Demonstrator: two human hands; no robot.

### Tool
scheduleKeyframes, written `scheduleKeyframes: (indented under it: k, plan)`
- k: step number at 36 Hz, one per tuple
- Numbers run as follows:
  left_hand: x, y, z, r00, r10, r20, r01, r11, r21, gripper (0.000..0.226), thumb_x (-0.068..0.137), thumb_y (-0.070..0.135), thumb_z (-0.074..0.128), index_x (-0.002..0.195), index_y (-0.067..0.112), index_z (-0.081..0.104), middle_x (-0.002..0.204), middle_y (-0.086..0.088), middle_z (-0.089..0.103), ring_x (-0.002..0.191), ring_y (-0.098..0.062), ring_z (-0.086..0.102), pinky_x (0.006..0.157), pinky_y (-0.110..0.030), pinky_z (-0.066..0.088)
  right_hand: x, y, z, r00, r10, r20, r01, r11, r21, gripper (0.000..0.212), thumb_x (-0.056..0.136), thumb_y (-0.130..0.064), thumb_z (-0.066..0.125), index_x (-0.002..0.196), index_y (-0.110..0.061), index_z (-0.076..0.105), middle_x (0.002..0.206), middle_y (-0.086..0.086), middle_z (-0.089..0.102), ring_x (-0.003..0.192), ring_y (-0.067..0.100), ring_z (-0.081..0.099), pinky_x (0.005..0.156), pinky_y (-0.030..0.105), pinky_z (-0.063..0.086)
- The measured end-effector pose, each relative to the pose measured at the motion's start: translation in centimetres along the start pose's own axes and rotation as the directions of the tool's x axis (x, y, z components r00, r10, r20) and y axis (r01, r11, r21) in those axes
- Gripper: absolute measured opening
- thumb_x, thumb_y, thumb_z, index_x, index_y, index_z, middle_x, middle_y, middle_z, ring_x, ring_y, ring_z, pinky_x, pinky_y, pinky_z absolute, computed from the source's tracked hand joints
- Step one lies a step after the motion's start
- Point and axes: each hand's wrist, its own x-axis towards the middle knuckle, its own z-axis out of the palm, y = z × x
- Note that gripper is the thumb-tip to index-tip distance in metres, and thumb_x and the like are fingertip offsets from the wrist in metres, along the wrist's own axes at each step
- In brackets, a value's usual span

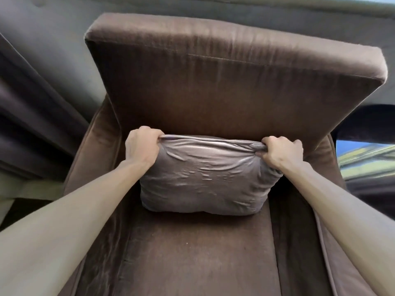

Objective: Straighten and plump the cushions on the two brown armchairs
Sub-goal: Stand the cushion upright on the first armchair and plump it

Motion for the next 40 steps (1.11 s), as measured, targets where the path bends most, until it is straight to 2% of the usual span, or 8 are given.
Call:
scheduleKeyframes:
  k: [3,6,10,16,25,34,38,40]
  plan:
    - [-1.6,1.1,0.8,0.976,0.148,-0.157,-0.136,0.987,0.081,0.034,0.081,0.000,0.054,0.104,0.018,0.071,0.100,-0.003,0.071,0.101,-0.028,0.063,0.089,-0.042,0.043,-2.0,-1.4,1.4,0.961,-0.018,-0.278,-0.008,0.996,-0.092,0.025,0.084,-0.023,0.067,0.106,-0.013,0.062,0.118,0.011,0.062,0.115,0.035,0.052,0.093,0.049,0.039]
    - [-4.6,3.1,2.8,0.891,0.345,-0.294,-0.332,0.939,0.094,0.027,0.087,0.008,0.054,0.108,0.018,0.069,0.110,0.002,0.070,0.107,-0.024,0.064,0.089,-0.039,0.043,-5.3,-4.1,3.3,0.793,-0.185,-0.581,0.185,0.981,-0.059,0.038,0.079,-0.007,0.060,0.118,-0.006,0.062,0.137,0.020,0.053,0.124,0.039,0.045,0.103,0.054,0.037]
    - [-8.3,6.2,6.6,0.869,0.446,-0.214,-0.441,0.894,0.077,0.041,0.095,0.020,0.052,0.135,0.013,0.060,0.144,-0.001,0.057,0.131,-0.019,0.052,0.107,-0.040,0.042,-8.6,-8.9,7.5,0.673,-0.418,-0.610,0.526,0.850,-0.003,0.059,0.086,-0.009,0.056,0.143,0.001,0.052,0.152,0.019,0.048,0.141,0.031,0.041,0.116,0.058,0.034]
    - [-8.1,5.2,9.5,0.912,0.408,0.034,-0.405,0.886,0.225,0.058,0.105,0.038,0.034,0.156,0.014,0.026,0.164,0.001,0.020,0.152,-0.015,0.021,0.125,-0.041,0.017,-6.3,-8.5,12.2,0.768,-0.452,-0.453,0.474,0.877,-0.072,0.061,0.105,-0.036,0.046,0.159,-0.011,0.032,0.167,0.008,0.028,0.152,0.023,0.033,0.124,0.050,0.026]
    - [-4.0,-0.9,9.2,0.899,0.412,0.145,-0.436,0.825,0.359,0.064,0.105,0.048,0.025,0.159,0.015,0.014,0.166,0.001,0.018,0.152,-0.014,0.021,0.125,-0.036,0.017,-2.1,1.4,12.7,0.808,-0.435,-0.397,0.364,0.899,-0.245,0.063,0.108,-0.044,0.035,0.162,-0.013,0.021,0.169,0.001,0.023,0.151,0.019,0.036,0.122,0.044,0.030]
    - [-6.5,1.0,7.9,0.932,0.360,0.050,-0.355,0.871,0.341,0.065,0.105,0.042,0.030,0.158,0.010,0.011,0.167,-0.005,0.012,0.154,-0.019,0.011,0.125,-0.044,0.014,-5.2,0.3,11.0,0.838,-0.325,-0.438,0.245,0.942,-0.231,0.065,0.103,-0.028,0.048,0.160,-0.009,0.025,0.169,0.005,0.022,0.154,0.021,0.029,0.124,0.057,0.019]
    - [-8.8,3.3,7.8,0.951,0.309,-0.015,-0.293,0.915,0.277,0.065,0.104,0.033,0.035,0.157,0.005,0.010,0.166,-0.011,0.005,0.155,-0.025,0.005,0.126,-0.046,0.013,-8.4,-3.4,9.9,0.887,-0.159,-0.434,0.111,0.985,-0.134,0.085,0.081,-0.015,0.055,0.158,0.003,0.024,0.169,0.018,0.013,0.157,0.032,0.016,0.123,0.064,0.011]
    - [-10.4,4.8,8.6,0.925,0.378,-0.030,-0.361,0.903,0.234,0.068,0.103,0.034,0.039,0.157,0.004,0.011,0.165,-0.012,0.007,0.154,-0.027,0.010,0.125,-0.046,0.016,-10.0,-6.2,10.2,0.875,-0.197,-0.442,0.175,0.980,-0.091,0.094,0.073,-0.013,0.058,0.157,0.006,0.021,0.169,0.022,0.010,0.158,0.036,0.010,0.124,0.063,0.010]
